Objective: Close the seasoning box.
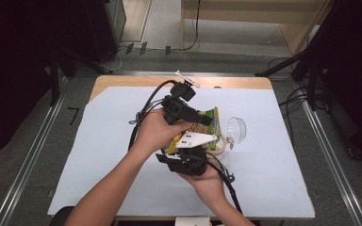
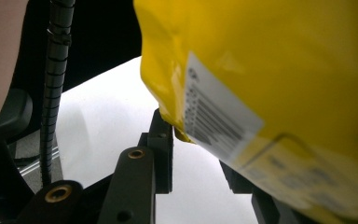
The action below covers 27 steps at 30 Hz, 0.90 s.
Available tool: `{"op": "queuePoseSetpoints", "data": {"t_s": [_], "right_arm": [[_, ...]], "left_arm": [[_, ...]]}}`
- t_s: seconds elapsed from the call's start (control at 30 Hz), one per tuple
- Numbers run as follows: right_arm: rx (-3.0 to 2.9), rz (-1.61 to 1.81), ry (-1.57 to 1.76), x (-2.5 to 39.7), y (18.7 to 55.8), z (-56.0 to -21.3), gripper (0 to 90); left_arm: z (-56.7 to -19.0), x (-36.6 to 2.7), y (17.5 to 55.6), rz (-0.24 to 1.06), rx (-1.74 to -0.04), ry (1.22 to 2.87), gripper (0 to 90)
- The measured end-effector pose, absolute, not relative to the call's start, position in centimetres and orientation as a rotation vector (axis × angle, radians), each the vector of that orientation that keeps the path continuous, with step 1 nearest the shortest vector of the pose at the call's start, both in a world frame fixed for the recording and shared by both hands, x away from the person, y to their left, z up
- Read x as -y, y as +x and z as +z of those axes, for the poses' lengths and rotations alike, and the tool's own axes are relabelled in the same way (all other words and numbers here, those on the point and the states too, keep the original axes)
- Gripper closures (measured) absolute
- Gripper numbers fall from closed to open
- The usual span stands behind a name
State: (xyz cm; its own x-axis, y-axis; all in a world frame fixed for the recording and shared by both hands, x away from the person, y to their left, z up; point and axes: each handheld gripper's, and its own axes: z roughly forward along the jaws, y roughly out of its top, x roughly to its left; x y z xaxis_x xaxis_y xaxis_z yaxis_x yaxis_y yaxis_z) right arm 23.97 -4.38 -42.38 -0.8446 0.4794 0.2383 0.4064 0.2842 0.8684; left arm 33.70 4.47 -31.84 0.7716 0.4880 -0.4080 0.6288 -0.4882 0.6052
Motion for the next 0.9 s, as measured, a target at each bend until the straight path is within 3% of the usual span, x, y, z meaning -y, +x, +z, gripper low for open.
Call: {"op": "queuePoseSetpoints", "data": {"t_s": [0.9], "right_arm": [[-2.446, 1.629, 0.848, 4.30, 24.10, -42.52, 70.8]], "left_arm": [[-31.67, -4.20, 33.48, -0.207, -0.823, 2.197, 72.0]]}}
